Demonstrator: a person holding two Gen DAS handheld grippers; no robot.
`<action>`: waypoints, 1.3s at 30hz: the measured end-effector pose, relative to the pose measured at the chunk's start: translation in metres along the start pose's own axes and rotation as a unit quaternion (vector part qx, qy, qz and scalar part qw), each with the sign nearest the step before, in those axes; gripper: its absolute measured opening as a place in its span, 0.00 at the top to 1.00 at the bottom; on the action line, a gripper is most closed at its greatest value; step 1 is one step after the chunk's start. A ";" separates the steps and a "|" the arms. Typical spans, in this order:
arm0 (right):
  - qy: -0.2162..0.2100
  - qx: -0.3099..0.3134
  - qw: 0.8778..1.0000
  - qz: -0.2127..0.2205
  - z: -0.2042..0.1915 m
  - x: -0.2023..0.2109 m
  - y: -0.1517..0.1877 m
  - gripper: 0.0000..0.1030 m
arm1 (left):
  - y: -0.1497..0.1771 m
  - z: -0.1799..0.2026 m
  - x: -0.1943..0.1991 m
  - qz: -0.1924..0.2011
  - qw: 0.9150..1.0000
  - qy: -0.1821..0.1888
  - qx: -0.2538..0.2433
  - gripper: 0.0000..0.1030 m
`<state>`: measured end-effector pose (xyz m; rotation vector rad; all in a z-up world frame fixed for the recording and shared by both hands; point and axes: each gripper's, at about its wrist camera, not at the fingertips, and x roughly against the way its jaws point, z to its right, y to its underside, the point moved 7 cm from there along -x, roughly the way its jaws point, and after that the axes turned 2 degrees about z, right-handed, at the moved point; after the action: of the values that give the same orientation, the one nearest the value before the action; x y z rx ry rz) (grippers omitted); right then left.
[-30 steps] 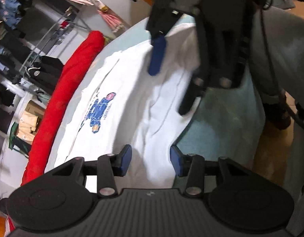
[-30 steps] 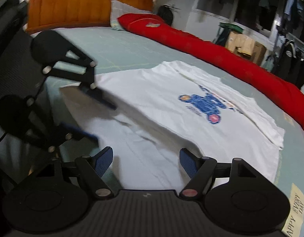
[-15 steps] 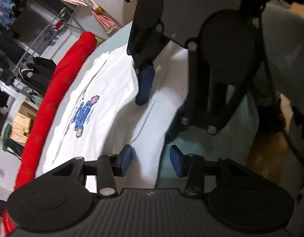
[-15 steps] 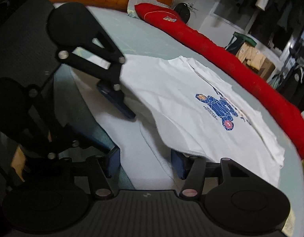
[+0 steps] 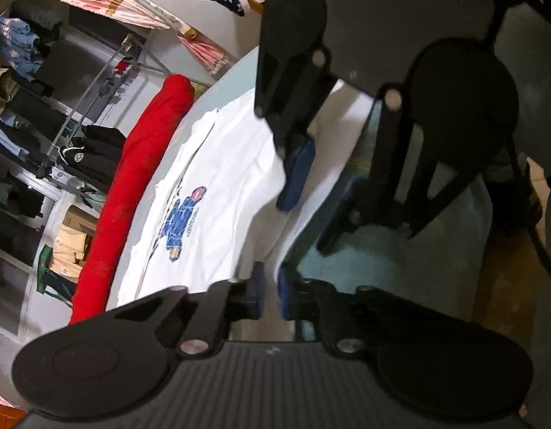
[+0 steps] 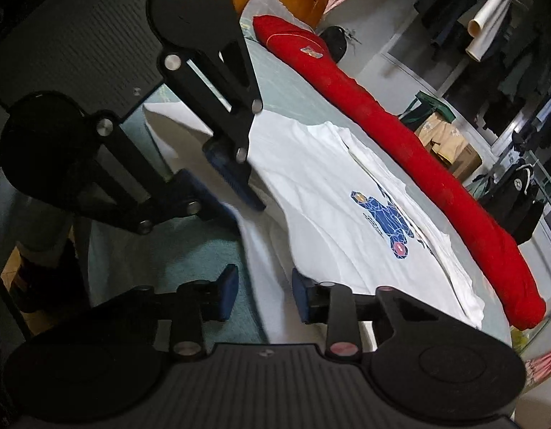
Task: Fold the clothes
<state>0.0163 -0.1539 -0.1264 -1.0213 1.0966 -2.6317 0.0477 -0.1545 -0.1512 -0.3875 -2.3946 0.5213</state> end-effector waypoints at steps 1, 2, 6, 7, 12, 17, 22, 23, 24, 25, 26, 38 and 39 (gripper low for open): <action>0.001 0.002 1.000 0.001 -0.001 0.000 -0.001 0.71 | -0.001 0.000 0.002 0.004 1.000 0.005 0.008 0.96; 0.002 0.005 1.000 0.002 -0.003 0.000 -0.003 0.75 | -0.002 0.000 0.003 0.005 1.000 0.007 0.013 0.96; 0.006 0.006 1.000 0.003 -0.003 0.001 -0.006 0.88 | 0.005 0.002 0.002 -0.009 1.000 0.003 0.008 0.85; 0.009 0.003 1.000 0.002 -0.001 0.001 -0.006 0.88 | 0.008 0.002 0.000 -0.015 1.000 -0.002 0.003 0.86; 0.025 0.008 1.000 -0.011 0.003 0.001 -0.002 0.88 | 0.017 0.005 -0.003 -0.030 0.999 -0.021 0.003 0.90; 0.019 0.025 0.999 -0.008 -0.003 0.008 -0.001 0.99 | 0.012 -0.008 0.015 -0.015 0.998 -0.009 0.054 1.00; -0.021 -0.004 1.000 -0.004 0.016 0.033 -0.010 0.99 | 0.012 -0.017 0.032 -0.014 0.994 0.034 0.100 1.00; -0.034 -0.007 0.999 -0.016 0.014 0.029 -0.006 0.99 | 0.014 -0.015 0.032 -0.019 0.993 0.044 0.107 1.00; -0.047 -0.010 0.998 -0.029 0.012 0.026 -0.002 0.99 | 0.016 -0.012 0.029 -0.027 0.992 0.055 0.112 1.00; -0.061 -0.013 0.997 -0.041 0.011 0.022 0.002 0.99 | 0.020 -0.007 0.026 -0.037 0.991 0.067 0.114 0.99; -0.073 -0.016 0.996 -0.053 0.009 0.019 0.006 0.99 | 0.023 -0.003 0.026 -0.044 0.990 0.075 0.114 0.98; -0.065 -0.095 0.993 -0.023 0.065 0.069 0.008 0.76 | 0.040 -0.066 0.066 -0.026 0.979 0.053 0.193 0.77; -0.048 -0.108 0.993 -0.025 0.076 0.064 0.010 0.74 | 0.042 -0.074 0.058 -0.027 0.977 0.039 0.210 0.72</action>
<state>0.0128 -0.2283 -0.0595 -1.2152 1.3722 -2.5126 0.0582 -0.0747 -0.0869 -0.1508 -2.1386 0.9434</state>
